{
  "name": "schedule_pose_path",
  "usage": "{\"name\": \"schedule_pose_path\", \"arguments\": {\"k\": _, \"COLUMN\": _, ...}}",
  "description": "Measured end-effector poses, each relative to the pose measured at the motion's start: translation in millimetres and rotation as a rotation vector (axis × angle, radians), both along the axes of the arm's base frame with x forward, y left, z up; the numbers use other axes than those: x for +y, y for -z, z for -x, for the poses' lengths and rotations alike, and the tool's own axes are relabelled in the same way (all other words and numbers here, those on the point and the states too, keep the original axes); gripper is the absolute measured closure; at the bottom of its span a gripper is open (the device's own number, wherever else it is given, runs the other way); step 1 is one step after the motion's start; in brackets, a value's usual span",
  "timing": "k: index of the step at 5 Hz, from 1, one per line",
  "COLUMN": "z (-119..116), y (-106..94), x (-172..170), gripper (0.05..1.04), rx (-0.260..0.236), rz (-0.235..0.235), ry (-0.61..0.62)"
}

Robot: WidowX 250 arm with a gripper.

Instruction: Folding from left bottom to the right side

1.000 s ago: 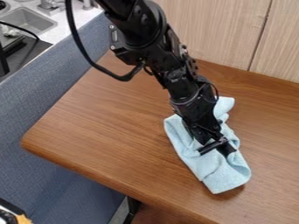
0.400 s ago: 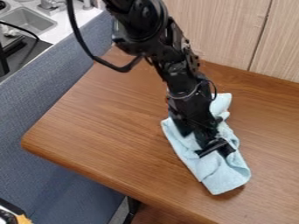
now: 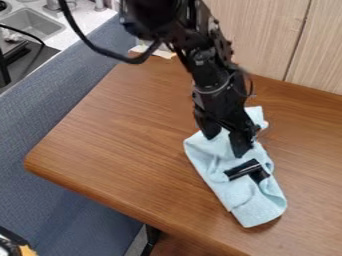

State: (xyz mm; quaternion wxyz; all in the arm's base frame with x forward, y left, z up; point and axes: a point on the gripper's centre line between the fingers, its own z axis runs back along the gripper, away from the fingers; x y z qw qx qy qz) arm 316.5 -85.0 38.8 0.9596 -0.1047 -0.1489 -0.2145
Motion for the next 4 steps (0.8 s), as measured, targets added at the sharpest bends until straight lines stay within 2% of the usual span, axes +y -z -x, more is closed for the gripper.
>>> {"name": "schedule_pose_path", "arguments": {"k": 3, "z": 4.2, "y": -57.0, "x": -10.9, "gripper": 0.084, "rx": -0.066, "rz": 0.049, "ry": 0.033}}
{"name": "schedule_pose_path", "arguments": {"k": 4, "z": 3.8, "y": -58.3, "x": -10.8, "gripper": 0.084, "rx": -0.071, "rz": 0.049, "ry": 0.034}}
